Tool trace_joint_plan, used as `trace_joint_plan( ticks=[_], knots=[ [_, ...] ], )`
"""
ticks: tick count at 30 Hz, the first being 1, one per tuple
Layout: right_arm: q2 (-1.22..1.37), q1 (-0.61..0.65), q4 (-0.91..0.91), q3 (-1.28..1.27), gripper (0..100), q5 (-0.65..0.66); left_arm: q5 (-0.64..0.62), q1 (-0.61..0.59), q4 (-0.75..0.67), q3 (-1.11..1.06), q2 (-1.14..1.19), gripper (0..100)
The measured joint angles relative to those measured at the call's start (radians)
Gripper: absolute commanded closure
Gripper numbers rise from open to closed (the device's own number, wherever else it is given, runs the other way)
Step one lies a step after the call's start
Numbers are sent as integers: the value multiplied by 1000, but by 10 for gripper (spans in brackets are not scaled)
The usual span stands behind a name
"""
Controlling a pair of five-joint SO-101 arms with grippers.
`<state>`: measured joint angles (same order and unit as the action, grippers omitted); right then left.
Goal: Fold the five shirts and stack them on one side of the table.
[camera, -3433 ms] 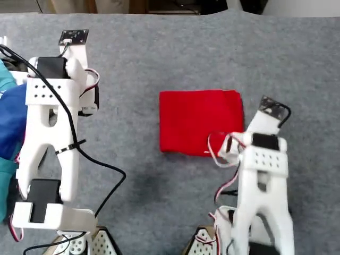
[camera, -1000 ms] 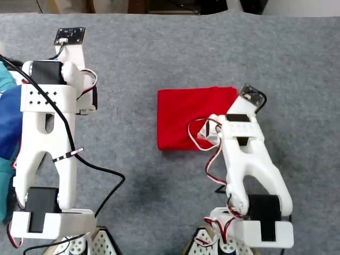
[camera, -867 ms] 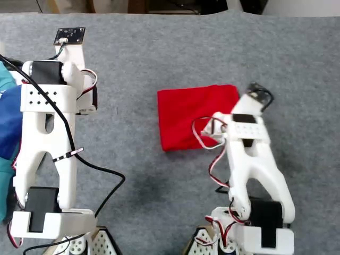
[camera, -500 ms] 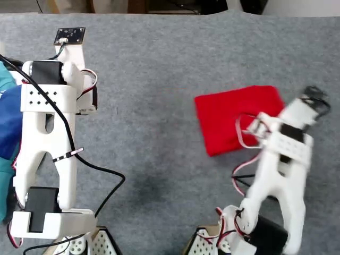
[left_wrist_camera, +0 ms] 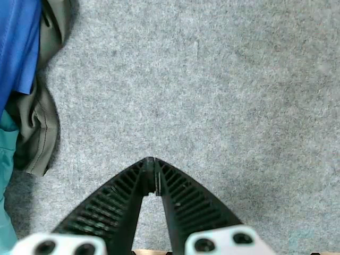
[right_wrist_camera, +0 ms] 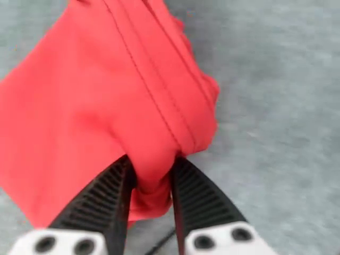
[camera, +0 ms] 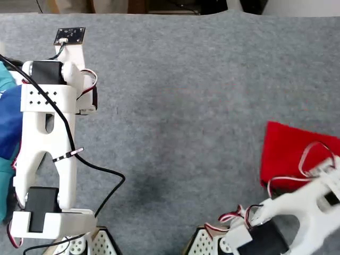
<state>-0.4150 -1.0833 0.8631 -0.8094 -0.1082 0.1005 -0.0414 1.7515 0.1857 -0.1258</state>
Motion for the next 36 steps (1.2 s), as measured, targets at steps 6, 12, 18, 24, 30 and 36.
trace_joint_plan(
  ticks=[6,12,18,24,30,36],
  knots=[
    [0,-170,0,0,994,109,0,0,0,0,0,980],
    [0,-275,0,-28,994,198,0,0,0,0,0,980],
    [0,-351,-44,-28,994,230,0,0,0,0,0,980],
    [-2,-367,-60,-55,961,276,0,0,0,0,0,980],
    [-2,-390,-63,-103,691,307,0,0,0,0,0,980],
    [-2,-407,-63,-103,603,308,0,0,0,0,0,980]
  ],
)
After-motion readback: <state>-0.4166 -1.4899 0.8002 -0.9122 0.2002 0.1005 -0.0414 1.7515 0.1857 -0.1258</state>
